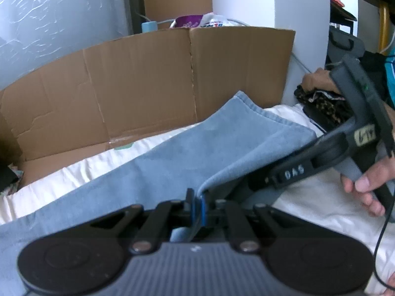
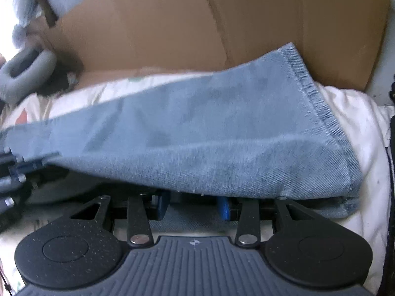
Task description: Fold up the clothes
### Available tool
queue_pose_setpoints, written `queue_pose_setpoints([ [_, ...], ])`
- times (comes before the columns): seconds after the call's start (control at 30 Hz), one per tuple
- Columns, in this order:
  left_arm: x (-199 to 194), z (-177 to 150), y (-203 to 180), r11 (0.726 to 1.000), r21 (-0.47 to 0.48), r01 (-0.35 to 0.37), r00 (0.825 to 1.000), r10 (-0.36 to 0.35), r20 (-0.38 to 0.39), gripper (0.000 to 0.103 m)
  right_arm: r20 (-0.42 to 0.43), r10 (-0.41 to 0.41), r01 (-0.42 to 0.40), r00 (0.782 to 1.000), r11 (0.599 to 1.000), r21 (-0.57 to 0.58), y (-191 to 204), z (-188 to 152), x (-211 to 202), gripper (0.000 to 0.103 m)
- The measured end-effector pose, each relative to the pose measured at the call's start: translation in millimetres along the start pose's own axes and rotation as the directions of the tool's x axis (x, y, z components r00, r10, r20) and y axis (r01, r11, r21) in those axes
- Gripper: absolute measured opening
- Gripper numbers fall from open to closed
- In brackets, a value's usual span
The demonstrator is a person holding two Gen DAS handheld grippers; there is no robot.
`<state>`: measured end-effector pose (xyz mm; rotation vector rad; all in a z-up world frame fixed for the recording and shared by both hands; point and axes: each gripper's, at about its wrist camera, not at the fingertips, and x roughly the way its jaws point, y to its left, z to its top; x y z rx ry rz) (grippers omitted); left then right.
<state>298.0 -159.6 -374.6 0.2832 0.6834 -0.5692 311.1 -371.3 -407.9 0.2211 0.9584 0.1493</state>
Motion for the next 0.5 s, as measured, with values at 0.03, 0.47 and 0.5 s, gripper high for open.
queue_pose_setpoints([
  [0.03, 0, 0, 0, 1.0, 0.001, 0.004, 1.0, -0.004, -0.001, 0.005, -0.012, 0.006, -0.006, 1.0, 1.0, -0.015, 1, -4, -1, 0.047],
  [0.47, 3, -7, -4, 0.999, 0.024, 0.04, 0.999, -0.039, -0.035, 0.005, -0.123, 0.048, -0.056, 0.991, 0.996, -0.063, -3, -39, -23, 0.054],
  [0.5, 4, -10, -7, 0.998, 0.033, 0.045, 0.998, -0.044, -0.043, 0.005, -0.128, 0.053, -0.06, 0.99, 0.997, -0.053, -5, -41, -24, 0.054],
])
